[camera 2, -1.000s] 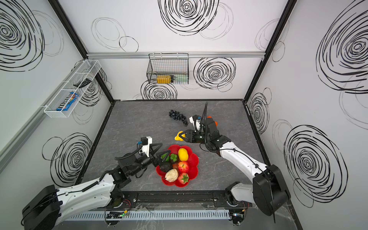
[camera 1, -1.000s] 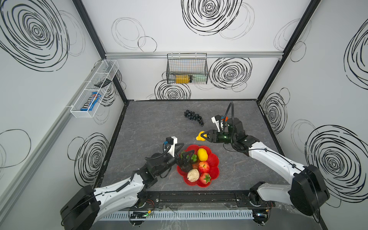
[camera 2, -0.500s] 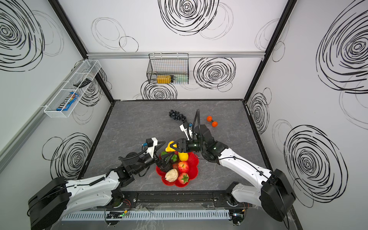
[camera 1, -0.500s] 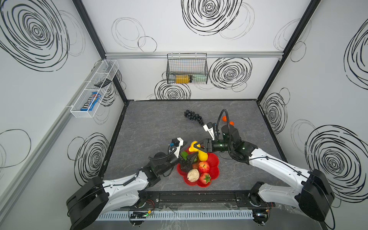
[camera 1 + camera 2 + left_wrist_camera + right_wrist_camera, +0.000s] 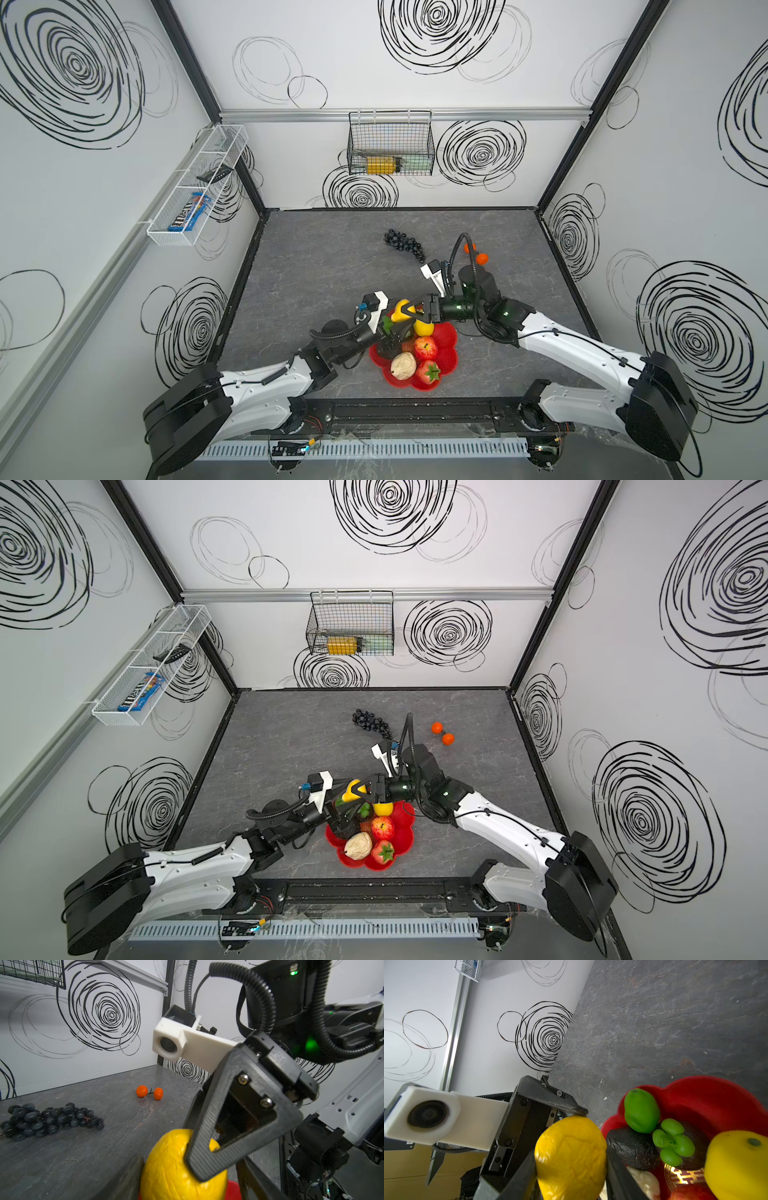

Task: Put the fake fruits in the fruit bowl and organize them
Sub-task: 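Close the left gripper on the pear held by the right gripper, then open the right gripper and withdraw while the left gripper holds the pear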

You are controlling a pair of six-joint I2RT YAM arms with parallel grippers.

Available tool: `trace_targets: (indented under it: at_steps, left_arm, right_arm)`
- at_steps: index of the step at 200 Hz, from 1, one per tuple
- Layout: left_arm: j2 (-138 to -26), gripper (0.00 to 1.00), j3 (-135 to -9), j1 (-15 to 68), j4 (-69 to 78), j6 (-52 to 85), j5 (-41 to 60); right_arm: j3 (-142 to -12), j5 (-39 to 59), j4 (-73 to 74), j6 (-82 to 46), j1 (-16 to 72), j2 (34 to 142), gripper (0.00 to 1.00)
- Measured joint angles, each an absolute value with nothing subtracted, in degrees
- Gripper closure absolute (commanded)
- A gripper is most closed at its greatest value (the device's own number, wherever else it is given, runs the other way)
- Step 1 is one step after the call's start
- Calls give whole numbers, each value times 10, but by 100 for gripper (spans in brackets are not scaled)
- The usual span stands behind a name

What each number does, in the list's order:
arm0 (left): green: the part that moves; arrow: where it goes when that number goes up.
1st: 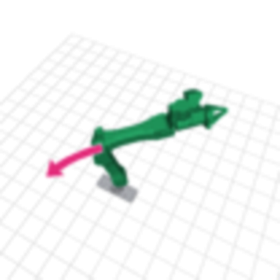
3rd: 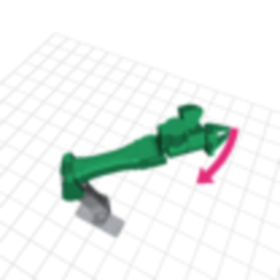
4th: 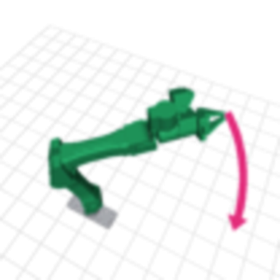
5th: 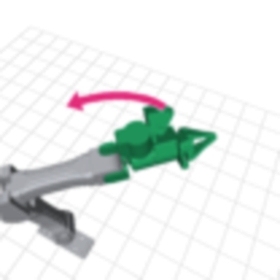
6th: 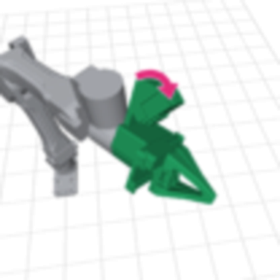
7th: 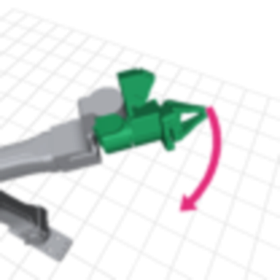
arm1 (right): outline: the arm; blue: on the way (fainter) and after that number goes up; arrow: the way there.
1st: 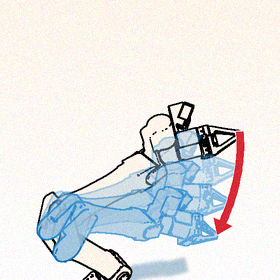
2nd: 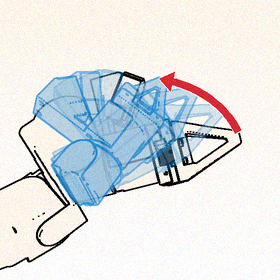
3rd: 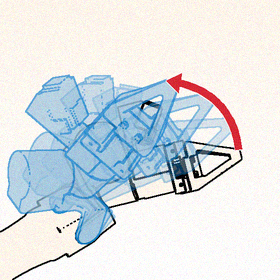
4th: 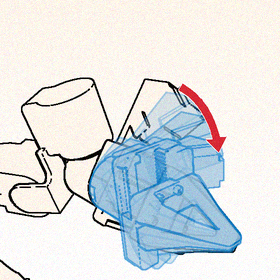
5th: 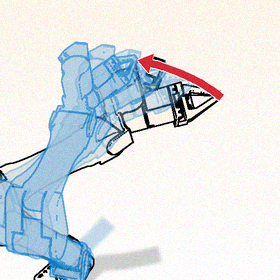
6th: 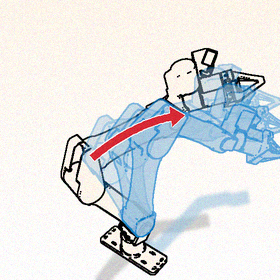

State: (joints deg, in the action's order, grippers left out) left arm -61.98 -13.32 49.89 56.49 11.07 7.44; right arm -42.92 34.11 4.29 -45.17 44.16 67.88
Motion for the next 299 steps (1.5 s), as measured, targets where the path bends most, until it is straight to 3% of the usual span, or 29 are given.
trace_targets:
  at_steps: [100, 127, 146, 169, 221, 261, 299]
  left_arm:
    - [-624, 45, -133, 500, 567, 92, 63]
    - [-625, 46, -133, 500, 567, 90, 63]
    - [-625, 46, -133, 500, 567, 90, 62]
    - [-624, 46, -139, 502, 553, 89, 59]
    - [-608, 46, -198, 505, 421, 81, 50]
    - [-608, 45, -275, 505, 267, 79, 35]
    - [-684, 45, -410, 499, 100, 86, 8]
  right_arm:
    - [-429, 338, 49, -458, 446, 679, 52]
    - [-429, 338, 49, -459, 446, 679, 50]
    - [-429, 336, 49, -458, 447, 679, 44]
    - [-429, 328, 46, -453, 447, 679, 29]
    - [-424, 255, -18, -415, 404, 608, 14]
    - [-371, 166, -30, -376, 349, 462, 9]
    - [-319, 94, -46, -341, 319, 390, 9]
